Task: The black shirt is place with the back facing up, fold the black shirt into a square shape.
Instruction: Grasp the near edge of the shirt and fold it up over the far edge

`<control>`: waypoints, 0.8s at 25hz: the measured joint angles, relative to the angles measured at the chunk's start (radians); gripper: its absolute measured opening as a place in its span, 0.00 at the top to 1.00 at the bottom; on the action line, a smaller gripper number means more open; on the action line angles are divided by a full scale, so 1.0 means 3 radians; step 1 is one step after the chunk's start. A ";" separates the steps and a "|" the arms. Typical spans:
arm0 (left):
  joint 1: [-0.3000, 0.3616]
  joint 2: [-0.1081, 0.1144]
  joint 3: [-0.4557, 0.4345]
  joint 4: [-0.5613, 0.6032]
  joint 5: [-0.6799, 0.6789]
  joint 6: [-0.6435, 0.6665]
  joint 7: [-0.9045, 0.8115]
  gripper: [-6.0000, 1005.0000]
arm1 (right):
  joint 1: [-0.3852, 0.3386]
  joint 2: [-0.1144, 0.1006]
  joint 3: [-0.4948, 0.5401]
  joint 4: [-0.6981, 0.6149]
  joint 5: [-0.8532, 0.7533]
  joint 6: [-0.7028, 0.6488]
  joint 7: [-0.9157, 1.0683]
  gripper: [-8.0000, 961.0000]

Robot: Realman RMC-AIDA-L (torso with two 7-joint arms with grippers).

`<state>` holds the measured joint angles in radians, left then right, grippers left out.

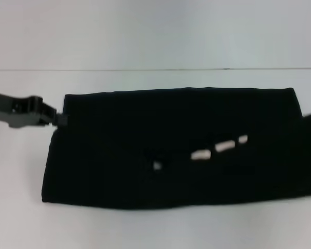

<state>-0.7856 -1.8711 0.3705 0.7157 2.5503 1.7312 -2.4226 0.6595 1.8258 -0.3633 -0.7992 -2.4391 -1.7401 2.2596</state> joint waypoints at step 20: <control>-0.0167 -0.0145 0.0836 -0.0169 0.0064 -0.1805 -0.0658 0.97 | 0.0212 0.0243 -0.0633 0.0510 0.0164 0.2263 0.0204 0.91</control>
<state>-0.8358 -1.9144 0.6214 0.6649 2.5695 1.1898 -2.6201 0.7230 1.8987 -0.5531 -0.6461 -2.3899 -1.0612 2.3208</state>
